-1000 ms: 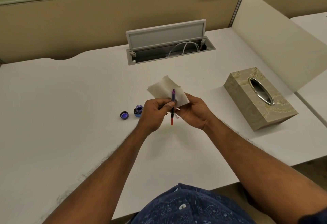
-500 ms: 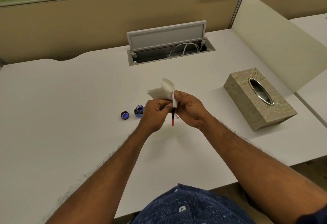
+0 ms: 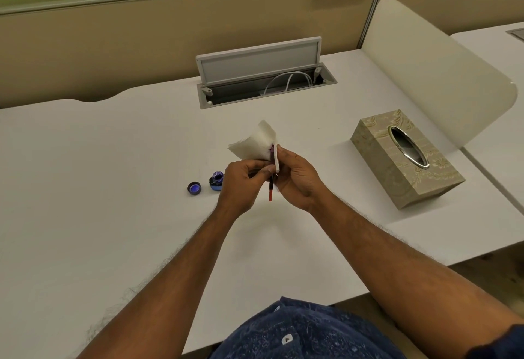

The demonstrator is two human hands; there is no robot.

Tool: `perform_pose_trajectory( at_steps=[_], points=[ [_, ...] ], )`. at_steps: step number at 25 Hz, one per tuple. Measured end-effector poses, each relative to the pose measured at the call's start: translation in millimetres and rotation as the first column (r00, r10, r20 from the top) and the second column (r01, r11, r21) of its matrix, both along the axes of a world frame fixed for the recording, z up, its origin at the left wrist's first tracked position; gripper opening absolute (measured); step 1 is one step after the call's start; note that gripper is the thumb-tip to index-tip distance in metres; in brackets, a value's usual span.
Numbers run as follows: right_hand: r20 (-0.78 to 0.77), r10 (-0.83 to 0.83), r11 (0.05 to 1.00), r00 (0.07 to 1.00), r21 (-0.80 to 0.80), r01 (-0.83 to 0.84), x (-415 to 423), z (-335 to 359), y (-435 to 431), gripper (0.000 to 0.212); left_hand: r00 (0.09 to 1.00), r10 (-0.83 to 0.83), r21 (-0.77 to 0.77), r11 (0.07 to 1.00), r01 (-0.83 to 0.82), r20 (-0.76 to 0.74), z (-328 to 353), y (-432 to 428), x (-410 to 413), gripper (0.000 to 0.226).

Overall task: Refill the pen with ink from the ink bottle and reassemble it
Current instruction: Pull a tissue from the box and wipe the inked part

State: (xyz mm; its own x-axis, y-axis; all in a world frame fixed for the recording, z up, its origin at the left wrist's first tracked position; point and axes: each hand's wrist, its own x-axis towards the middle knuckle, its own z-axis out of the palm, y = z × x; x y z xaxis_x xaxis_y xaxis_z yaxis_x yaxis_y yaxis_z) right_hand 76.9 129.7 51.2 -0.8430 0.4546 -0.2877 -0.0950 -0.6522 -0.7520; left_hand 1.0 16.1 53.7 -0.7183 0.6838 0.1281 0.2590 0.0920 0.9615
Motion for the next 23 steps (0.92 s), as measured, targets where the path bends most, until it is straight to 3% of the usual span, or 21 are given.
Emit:
perform_pose_trajectory(
  at_steps=[5, 14, 23],
  points=[
    [-0.031, -0.055, 0.996, 0.998, -0.074, 0.052, 3.2, -3.9, -2.0, 0.028, 0.999, 0.045, -0.015, 0.999, -0.045, 0.002, 3.7, 3.0, 1.1, 0.012],
    [0.006, -0.044, 0.997, 0.999, 0.060, 0.043, -1.4, 1.1, -1.9, 0.022, 0.994, 0.109, -0.052, 0.993, -0.108, 0.023, 4.9, 3.6, 3.1, 0.003],
    [0.019, 0.005, 0.999, 1.000, 0.050, -0.006, 0.8, 1.7, 1.9, 0.022, 0.994, 0.099, -0.102, 0.989, -0.102, -0.039, 4.5, 3.8, 3.8, 0.018]
  ],
)
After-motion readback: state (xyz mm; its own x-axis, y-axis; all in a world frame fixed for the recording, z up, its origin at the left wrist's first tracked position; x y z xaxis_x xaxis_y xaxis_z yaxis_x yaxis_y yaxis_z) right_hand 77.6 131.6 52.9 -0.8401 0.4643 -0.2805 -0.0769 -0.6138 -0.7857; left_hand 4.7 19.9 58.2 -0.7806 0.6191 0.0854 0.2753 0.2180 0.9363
